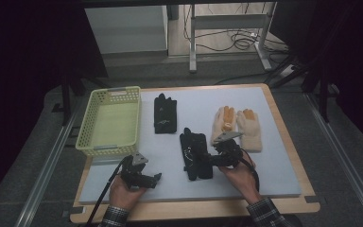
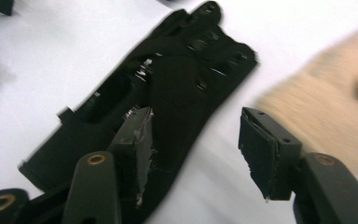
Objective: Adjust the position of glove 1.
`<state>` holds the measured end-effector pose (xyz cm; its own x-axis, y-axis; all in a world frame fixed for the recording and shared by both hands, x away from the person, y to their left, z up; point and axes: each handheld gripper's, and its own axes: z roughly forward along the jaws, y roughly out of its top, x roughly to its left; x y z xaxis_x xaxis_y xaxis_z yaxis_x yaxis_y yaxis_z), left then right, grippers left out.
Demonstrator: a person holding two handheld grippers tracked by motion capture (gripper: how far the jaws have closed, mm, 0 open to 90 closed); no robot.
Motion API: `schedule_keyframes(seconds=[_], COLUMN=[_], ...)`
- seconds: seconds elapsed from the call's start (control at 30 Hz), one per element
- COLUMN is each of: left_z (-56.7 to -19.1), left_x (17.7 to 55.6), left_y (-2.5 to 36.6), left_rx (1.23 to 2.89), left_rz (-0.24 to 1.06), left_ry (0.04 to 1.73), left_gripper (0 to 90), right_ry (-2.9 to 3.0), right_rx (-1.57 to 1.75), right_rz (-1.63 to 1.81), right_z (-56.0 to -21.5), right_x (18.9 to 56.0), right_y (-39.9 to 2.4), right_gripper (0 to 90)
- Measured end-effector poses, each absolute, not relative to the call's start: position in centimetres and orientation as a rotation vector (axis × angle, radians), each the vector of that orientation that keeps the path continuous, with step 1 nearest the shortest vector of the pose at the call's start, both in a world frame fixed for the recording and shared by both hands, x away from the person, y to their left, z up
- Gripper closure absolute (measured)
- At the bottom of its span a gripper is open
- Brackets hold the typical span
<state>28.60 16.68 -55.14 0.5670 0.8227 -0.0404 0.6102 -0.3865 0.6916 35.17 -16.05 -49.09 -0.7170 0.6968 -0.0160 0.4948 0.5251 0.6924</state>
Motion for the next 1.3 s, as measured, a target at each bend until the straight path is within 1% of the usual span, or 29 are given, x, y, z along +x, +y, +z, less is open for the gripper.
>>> schedule_keyframes(seconds=[0.13, 0.17, 0.2, 0.3, 0.5, 0.63, 0.67, 0.7, 0.77, 0.8, 0.83, 0.87, 0.97, 1.0, 1.13, 1.17, 1.2, 1.23, 1.3], left_z=[-55.1, -55.1, -55.1, -55.1, -55.1, -55.1, -55.1, -55.1, -55.1, -55.1, -55.1, -55.1, -55.1, -55.1, -55.1, -55.1, -55.1, -55.1, -55.1], left_x=[28.6, 28.6, 28.6, 28.6, 28.6, 28.6, 28.6, 28.6, 28.6, 28.6, 28.6, 28.6, 28.6, 28.6, 28.6, 28.6, 28.6, 28.6, 28.6], left_y=[16.7, 16.7, 16.7, 16.7, 16.7, 16.7, 16.7, 16.7, 16.7, 16.7, 16.7, 16.7, 16.7, 16.7, 16.7, 16.7, 16.7, 16.7, 16.7], left_rx=[2.128, 2.128, 2.128, 2.128, 2.128, 2.129, 2.128, 2.128, 2.128, 2.128, 2.128, 2.128, 2.128, 2.128, 2.128, 2.127, 2.128, 2.127, 2.128], left_rz=[0.407, 0.407, 0.407, 0.407, 0.407, 0.407, 0.407, 0.407, 0.407, 0.407, 0.407, 0.407, 0.407, 0.407, 0.406, 0.406, 0.406, 0.405, 0.405], left_ry=[1.143, 1.143, 1.143, 1.142, 1.142, 1.142, 1.142, 1.142, 1.142, 1.142, 1.142, 1.142, 1.142, 1.142, 1.142, 1.142, 1.142, 1.142, 1.141], left_gripper=[1.6, 1.6, 1.6, 1.6, 1.6, 1.6, 1.6, 1.6, 1.6, 1.6, 1.6, 1.6, 1.6, 1.6, 1.6, 1.6, 1.6, 1.6, 1.6], right_ry=[2.528, 2.541, 2.541, 2.581, 2.611, 2.646, 2.648, 2.636, 2.626, 2.599, 2.599, 2.585, 2.567, 2.567, 2.555, 2.555, 2.551, 2.551, 2.548], right_rx=[0.994, 0.981, 0.981, 0.937, 0.887, 0.864, 0.844, 0.833, 0.841, 0.869, 0.869, 0.883, 0.914, 0.914, 0.928, 0.928, 0.911, 0.911, 0.901], right_rz=[0.957, 0.946, 0.946, 0.942, 0.973, 0.983, 0.977, 0.965, 0.974, 1.001, 1.001, 1.014, 1.067, 1.067, 1.118, 1.118, 1.112, 1.112, 1.124], right_z=[-49.9, -50.2, -50.2, -51.4, -51.8, -51.9, -51.9, -51.7, -51.5, -50.9, -50.9, -50.6, -49.5, -49.5, -49.0, -49.0, -49.0, -49.0, -49.0], right_x=[35.0, 34.8, 34.8, 34.2, 33.5, 32.7, 32.5, 32.5, 32.7, 33.4, 33.4, 33.9, 36.0, 36.0, 38.8, 38.8, 39.9, 39.9, 41.3], right_y=[-17.5, -17.7, -17.7, -17.8, -17.2, -16.3, -16.2, -16.1, -16.3, -16.7, -16.7, -16.9, -16.6, -16.6, -15.1, -15.1, -14.2, -14.2, -13.0], right_gripper=[72.3, 76.5, 76.5, 83.1, 83.0, 81.3, 79.8, 76.5, 75.1, 72.4, 72.4, 70.5, 62.8, 62.8, 55.3, 55.3, 51.4, 51.4, 50.3])
